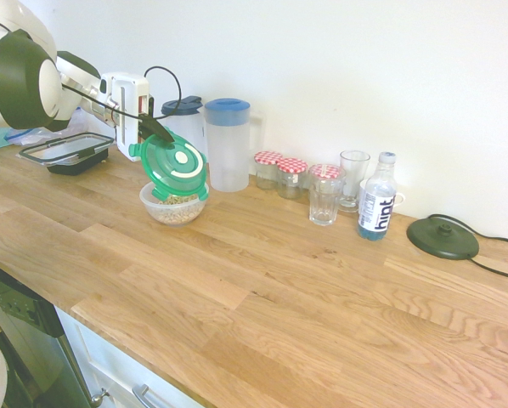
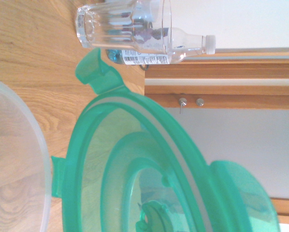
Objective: Cover the lid of food container
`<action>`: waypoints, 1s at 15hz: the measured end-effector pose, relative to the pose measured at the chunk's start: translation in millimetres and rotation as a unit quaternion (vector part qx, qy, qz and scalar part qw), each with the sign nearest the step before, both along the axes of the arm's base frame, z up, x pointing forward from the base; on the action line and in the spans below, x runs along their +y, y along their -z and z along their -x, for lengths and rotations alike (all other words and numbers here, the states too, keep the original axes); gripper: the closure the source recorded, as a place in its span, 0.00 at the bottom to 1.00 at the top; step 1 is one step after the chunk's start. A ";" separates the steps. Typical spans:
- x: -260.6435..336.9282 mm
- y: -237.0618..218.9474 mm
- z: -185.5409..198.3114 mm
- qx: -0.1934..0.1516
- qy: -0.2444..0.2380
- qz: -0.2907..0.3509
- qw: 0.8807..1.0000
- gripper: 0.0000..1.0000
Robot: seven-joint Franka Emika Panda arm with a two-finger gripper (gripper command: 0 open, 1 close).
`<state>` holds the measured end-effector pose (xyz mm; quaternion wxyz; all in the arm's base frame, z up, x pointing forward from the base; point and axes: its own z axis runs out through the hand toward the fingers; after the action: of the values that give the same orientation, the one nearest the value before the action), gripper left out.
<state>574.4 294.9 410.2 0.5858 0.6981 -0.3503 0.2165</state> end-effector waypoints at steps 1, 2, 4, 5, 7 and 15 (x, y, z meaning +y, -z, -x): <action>2.6 1.5 0.2 0.001 0.001 0.001 1.000 1.00; 4.7 4.3 0.4 0.002 0.001 0.002 1.000 1.00; 7.1 11.4 -0.9 0.006 0.001 0.004 1.000 0.00; 7.8 15.2 -1.8 0.007 0.001 0.004 1.000 0.00; 9.5 19.4 -2.7 0.009 0.001 0.005 1.000 0.00; 26.7 25.8 3.4 0.012 -0.017 0.003 1.000 0.00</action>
<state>571.0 321.6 384.4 0.5882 0.7049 -0.3306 0.2188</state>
